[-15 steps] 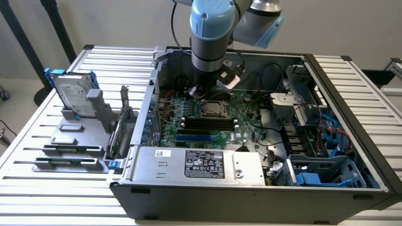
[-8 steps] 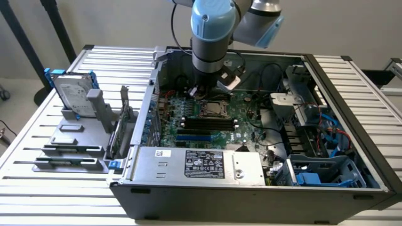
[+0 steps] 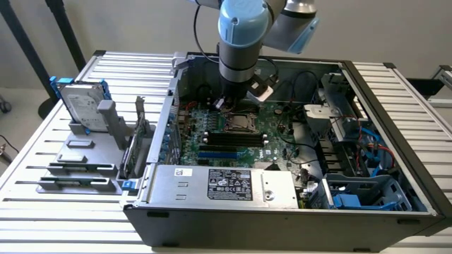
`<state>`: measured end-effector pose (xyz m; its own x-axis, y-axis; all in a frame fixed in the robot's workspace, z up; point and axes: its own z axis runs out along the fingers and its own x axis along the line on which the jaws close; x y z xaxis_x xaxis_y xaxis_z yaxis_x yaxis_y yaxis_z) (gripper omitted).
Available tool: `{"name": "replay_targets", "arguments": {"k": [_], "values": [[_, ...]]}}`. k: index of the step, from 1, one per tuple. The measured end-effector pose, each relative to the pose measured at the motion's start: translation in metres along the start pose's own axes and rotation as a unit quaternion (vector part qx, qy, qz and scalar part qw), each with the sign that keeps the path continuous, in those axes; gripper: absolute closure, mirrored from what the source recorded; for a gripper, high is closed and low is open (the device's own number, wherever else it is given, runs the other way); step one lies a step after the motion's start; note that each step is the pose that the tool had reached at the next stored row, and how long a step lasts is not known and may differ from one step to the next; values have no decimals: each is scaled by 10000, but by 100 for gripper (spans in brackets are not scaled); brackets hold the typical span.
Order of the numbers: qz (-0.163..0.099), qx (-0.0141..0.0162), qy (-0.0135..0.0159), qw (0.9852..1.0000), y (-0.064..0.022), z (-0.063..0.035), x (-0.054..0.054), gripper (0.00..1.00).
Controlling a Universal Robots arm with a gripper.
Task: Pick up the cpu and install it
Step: 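Install the first cpu locking lever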
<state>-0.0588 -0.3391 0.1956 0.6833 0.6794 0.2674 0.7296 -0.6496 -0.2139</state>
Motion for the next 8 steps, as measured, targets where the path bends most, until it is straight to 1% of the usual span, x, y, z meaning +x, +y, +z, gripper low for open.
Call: {"name": "replay_targets", "arguments": {"k": [8], "values": [[0, -8, -10, 10000, 35, 9, 29, 89]]}}
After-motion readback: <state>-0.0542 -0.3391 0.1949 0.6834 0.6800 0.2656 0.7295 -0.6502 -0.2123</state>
